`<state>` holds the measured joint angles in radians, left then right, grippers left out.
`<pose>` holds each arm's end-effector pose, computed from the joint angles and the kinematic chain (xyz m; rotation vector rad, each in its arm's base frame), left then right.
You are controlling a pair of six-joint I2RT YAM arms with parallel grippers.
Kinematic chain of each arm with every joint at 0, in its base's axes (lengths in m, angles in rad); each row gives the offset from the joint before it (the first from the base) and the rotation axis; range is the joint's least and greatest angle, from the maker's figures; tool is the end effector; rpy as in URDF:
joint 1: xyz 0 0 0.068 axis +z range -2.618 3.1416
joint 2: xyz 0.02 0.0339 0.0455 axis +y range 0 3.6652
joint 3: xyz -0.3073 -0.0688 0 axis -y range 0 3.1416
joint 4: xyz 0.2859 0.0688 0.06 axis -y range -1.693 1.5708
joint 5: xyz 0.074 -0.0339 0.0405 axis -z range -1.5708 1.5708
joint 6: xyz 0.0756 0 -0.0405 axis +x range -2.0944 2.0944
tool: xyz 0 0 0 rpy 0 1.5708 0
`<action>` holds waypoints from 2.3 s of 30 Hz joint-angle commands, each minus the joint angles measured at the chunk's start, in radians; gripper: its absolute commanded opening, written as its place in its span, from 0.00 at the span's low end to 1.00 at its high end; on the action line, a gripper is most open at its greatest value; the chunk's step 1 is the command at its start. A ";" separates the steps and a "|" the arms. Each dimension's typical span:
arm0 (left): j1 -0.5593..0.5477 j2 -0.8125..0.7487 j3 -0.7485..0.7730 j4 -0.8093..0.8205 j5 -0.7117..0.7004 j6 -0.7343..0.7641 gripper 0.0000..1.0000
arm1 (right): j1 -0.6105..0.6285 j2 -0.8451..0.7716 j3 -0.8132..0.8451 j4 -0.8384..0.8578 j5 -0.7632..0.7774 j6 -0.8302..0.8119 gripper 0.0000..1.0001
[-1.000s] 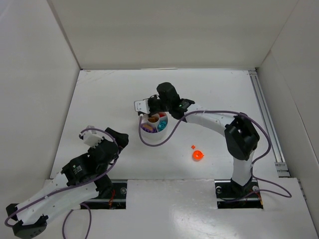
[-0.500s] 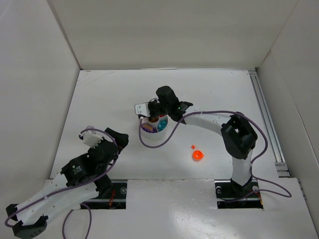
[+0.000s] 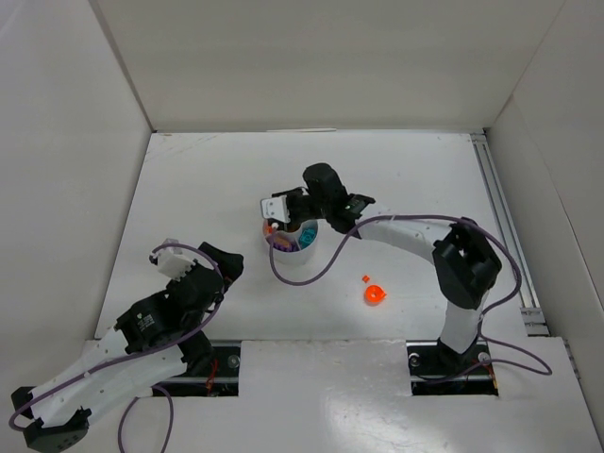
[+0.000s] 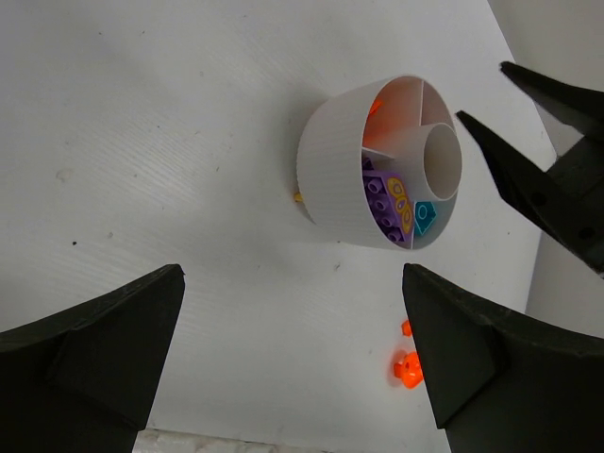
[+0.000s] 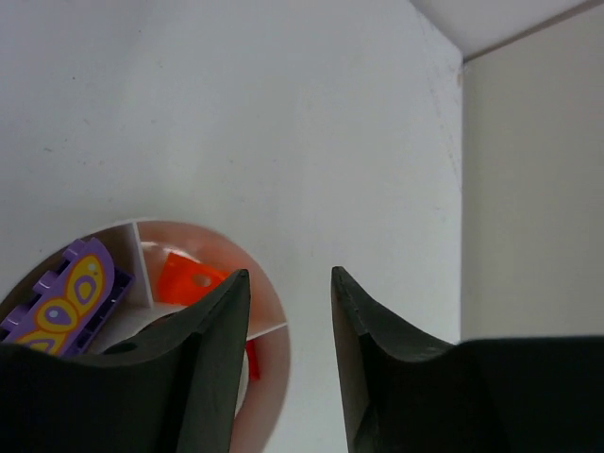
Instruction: Sort the legos into containers by color
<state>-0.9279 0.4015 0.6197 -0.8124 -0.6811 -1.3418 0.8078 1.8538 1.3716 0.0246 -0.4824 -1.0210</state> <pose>0.1060 -0.0621 0.2797 -0.8006 1.9311 -0.6818 0.3295 0.3953 0.2669 -1.7418 0.9618 0.3509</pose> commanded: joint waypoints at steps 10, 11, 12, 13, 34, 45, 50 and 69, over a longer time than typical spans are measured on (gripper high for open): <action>-0.003 0.095 0.031 0.172 0.078 0.213 1.00 | 0.007 -0.312 -0.106 0.037 0.184 0.171 0.71; -0.003 0.112 0.043 0.192 0.089 0.239 1.00 | 0.007 -0.346 -0.138 0.037 0.230 0.200 0.78; -0.003 0.131 0.043 0.214 0.104 0.297 1.00 | 0.007 -0.419 -0.172 0.037 0.270 0.266 0.83; -0.003 0.172 0.055 0.264 0.147 0.332 1.00 | -0.007 -0.461 -0.248 0.037 0.306 0.303 0.93; -0.301 1.072 0.366 0.869 0.535 0.695 0.67 | -0.621 -1.142 -0.606 -0.574 0.742 0.719 1.00; -0.301 1.382 0.532 0.912 0.615 0.716 0.47 | -0.653 -1.162 -0.606 -0.583 0.775 0.657 1.00; -0.258 1.433 0.551 0.923 0.679 0.679 0.43 | -0.653 -1.171 -0.606 -0.583 0.775 0.648 1.00; -0.249 1.350 0.430 0.959 0.601 0.659 0.39 | -0.653 -1.180 -0.624 -0.554 0.714 0.628 1.00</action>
<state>-1.1725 1.8400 1.0794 0.1207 -0.0441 -0.6754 0.1631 0.6819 0.7517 -0.5686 0.2523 -0.3889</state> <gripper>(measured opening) 0.395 0.995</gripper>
